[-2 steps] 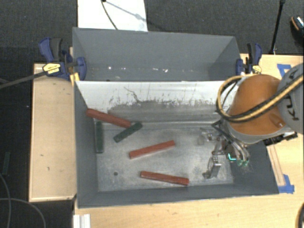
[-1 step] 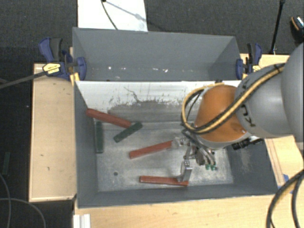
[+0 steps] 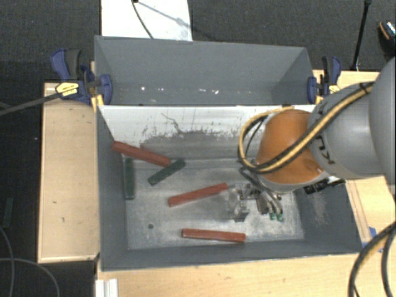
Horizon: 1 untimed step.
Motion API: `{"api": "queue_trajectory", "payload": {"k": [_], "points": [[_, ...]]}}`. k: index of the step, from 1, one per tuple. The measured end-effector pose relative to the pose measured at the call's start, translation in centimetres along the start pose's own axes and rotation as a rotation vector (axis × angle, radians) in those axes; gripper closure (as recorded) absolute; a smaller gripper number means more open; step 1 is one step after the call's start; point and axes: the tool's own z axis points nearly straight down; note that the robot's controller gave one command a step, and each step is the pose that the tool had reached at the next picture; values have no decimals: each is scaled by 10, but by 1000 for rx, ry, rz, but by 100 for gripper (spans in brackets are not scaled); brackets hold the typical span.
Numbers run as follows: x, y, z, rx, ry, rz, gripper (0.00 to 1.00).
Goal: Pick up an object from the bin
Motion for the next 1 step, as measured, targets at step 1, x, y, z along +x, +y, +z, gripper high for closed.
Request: {"api": "queue_trajectory", "payload": {"k": [1], "points": [[0, 0, 0, 0, 0, -1, 0]]}}
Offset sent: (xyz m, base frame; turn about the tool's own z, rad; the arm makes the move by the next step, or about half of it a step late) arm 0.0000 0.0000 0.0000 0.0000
